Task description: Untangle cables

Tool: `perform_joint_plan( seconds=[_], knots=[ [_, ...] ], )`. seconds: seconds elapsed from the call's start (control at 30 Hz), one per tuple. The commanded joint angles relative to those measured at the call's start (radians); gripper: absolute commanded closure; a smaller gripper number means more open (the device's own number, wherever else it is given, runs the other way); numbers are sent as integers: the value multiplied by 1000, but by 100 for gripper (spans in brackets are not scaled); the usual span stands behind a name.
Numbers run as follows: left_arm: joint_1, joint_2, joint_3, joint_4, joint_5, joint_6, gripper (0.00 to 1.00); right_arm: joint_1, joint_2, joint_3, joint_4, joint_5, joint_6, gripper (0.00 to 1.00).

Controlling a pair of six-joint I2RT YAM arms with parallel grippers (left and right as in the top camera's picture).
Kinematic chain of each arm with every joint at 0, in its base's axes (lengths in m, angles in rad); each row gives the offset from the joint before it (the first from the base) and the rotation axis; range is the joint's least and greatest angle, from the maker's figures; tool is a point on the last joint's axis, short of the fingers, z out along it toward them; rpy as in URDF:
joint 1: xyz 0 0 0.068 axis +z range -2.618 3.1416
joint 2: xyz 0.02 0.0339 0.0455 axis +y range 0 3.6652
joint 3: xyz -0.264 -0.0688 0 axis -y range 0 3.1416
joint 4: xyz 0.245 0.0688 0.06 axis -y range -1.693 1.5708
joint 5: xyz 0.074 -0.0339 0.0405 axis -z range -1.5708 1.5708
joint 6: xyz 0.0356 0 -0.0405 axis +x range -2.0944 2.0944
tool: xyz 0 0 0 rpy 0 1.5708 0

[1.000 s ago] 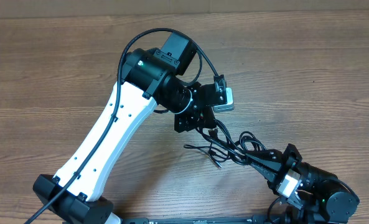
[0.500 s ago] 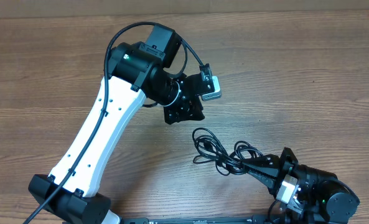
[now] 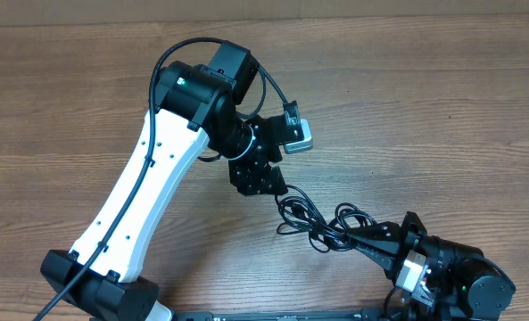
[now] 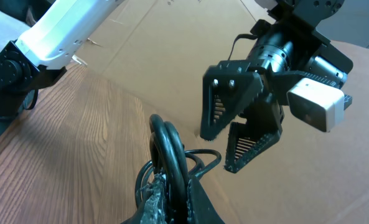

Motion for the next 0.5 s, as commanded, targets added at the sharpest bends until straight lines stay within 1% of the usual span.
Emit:
perform_joint_plan(
  seconds=[0.0, 0.03, 0.07, 0.13, 0.23, 0.47],
  knots=[
    [-3, 0, 20, -9, 66, 35, 8, 5, -10, 11, -2, 10, 3, 96],
    [-3, 0, 24, -17, 83, 61, 2, 5, -10, 11, -2, 10, 3, 96],
    [-3, 0, 28, -28, 96, 89, 0, 5, -10, 11, -3, 10, 3, 96],
    [-3, 0, 34, -53, 108, 150, 0, 5, -10, 11, -3, 10, 3, 96],
    [-6, 0, 34, -84, 101, 206, 0, 5, -10, 11, -3, 10, 3, 96],
    [-23, 9, 33, -87, 81, 221, 0, 5, -10, 11, -2, 9, 3, 96]
  ],
)
